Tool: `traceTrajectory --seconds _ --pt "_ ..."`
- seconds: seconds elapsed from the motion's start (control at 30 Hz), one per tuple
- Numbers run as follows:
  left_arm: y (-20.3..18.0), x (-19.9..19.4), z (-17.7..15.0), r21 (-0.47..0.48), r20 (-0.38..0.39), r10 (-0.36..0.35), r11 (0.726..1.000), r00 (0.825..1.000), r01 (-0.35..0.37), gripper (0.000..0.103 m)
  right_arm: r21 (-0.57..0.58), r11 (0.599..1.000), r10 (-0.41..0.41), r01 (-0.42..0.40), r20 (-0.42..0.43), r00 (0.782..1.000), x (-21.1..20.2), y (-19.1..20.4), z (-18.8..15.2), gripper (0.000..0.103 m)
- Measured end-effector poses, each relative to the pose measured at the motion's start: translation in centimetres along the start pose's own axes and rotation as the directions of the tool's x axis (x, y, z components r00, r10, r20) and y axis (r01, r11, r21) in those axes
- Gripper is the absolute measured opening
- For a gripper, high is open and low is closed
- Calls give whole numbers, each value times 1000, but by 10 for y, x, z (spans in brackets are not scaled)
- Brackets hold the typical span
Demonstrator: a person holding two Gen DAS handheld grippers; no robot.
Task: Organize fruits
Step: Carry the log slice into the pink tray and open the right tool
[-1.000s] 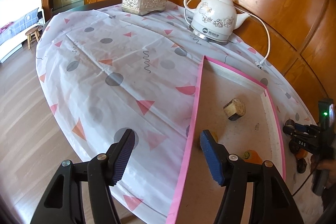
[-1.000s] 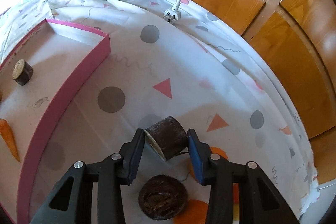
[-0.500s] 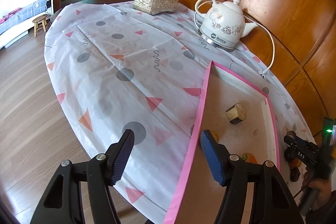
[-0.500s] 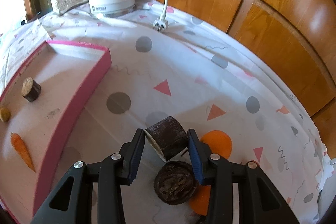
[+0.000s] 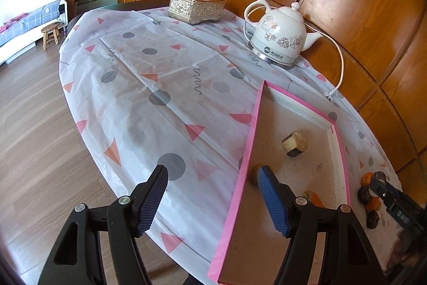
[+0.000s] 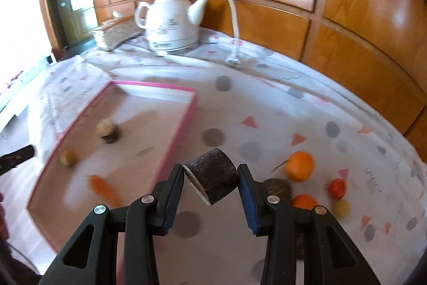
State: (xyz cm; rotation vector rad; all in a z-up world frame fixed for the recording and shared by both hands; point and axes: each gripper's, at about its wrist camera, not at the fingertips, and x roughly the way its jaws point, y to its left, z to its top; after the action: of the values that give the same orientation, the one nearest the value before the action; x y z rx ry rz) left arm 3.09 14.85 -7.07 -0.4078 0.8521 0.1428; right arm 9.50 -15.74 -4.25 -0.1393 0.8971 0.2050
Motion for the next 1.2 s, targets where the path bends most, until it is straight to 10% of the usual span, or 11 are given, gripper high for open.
traceTrajectory --seconds 0.57,1.2 --pt "-5 -4 -2 23 2 -20 1000 1000 20 70 -75 992 92 -98 -91 992 37 79 11 42" --pt "-12 -7 -3 43 4 -36 998 999 36 70 67 993 96 -96 -3 995 -5 45 -16 59"
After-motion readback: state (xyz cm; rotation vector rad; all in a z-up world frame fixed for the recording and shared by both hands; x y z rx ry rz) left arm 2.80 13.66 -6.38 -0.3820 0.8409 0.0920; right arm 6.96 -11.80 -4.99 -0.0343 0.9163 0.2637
